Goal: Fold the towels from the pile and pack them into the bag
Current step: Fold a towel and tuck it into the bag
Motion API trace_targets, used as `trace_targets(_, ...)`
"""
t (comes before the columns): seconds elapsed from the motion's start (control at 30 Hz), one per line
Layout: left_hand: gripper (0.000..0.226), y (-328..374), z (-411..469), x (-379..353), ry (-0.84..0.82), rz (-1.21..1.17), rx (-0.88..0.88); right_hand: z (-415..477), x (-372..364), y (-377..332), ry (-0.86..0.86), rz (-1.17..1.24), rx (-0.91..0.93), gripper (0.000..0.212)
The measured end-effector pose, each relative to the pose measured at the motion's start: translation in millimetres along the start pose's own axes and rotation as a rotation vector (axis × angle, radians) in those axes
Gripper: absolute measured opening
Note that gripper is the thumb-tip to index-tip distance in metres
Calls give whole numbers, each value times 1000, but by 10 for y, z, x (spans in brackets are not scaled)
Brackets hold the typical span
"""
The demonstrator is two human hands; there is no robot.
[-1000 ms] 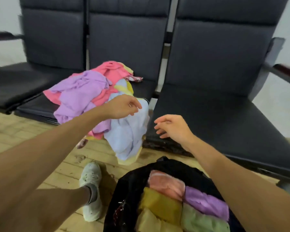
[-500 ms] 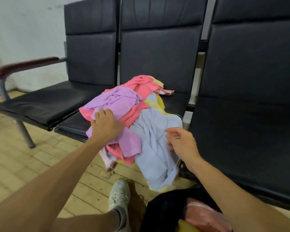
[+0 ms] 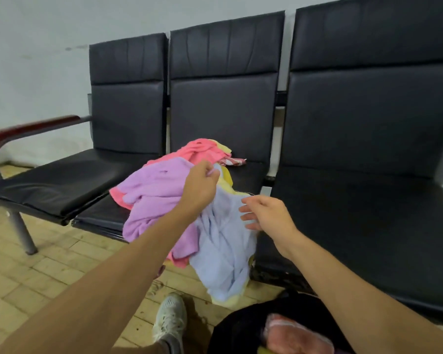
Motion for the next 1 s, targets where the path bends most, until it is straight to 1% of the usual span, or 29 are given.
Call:
trace_targets(0.1, 24, 414, -64, -313, -26, -180, 40, -42, 264, -134, 30, 93, -47, 23)
trace_targets(0.2, 16, 821, -148, -686, -70, -246, -22, -128, 629, -213, 65, 167, -76, 31)
trace_targets(0.3, 15, 1229, -246, -1053, -170, -288, -60, -212, 1004, -221, 122, 226, -126, 40)
trace_targets(0.37, 14, 1529, -364, -1293, -279, -338, -85, -284, 1268, -209, 159, 270, -147, 43)
trace_targets(0.43, 15, 1807, -470, -1543, -381, -357, -113, -335, 1533, -208, 216, 323, -136, 43)
trace_targets(0.5, 16, 2051, -554, -1763, -450, -333, -152, -397, 1795, -210, 298, 377, -120, 43)
trace_targets(0.57, 17, 2224, -622, -1940, -494, -313, -169, -456, 2050, -179, 341, 479, -109, 55)
trace_targets(0.63, 17, 2293, -691, -2054, -545, -303, -153, -502, 2274, -125, 303, 592, -97, 70)
trace_targets(0.67, 16, 2282, -726, -2093, -572, -307, -143, -546, 2355, -119, 280, 588, -88, 72)
trace_targets(0.7, 14, 2241, -757, -2121, -598, -320, -132, -587, 2432, -108, 284, 516, -71, 67)
trace_targets(0.73, 13, 2188, -789, -2120, -620, -330, -132, -623, 2478, -106, 301, 422, -51, 56)
trace_targets(0.8, 20, 2027, -837, -2066, -647, -339, -168, -663, 2539, -71, 365, 266, -27, 31)
trace_targets(0.83, 26, 1925, -855, -2023, -656, -345, -202, -667, 2568, -36, 428, 244, -30, 26)
trace_targets(0.87, 31, 1807, -869, -1973, -665, -322, -233, -674, 2595, -1, 495, 260, -42, 26)
trace_targets(0.93, 31, 1523, -894, -1875, -695, -151, -319, -694, 2642, 73, 596, 309, -64, 26)
trace_targets(1.0, 28, 1236, -901, -1774, -717, 82, -447, -709, 2652, 121, 625, 255, -79, 14)
Point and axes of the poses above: each hand's wrist, its own z-axis towards the middle knuckle, its own x-axis out of the back of the hand, y = z × x, the point moved 3 cm from there along z, towards the middle knuckle, and after that the axes turned 7 degrees about z, right-handed, at the moved point
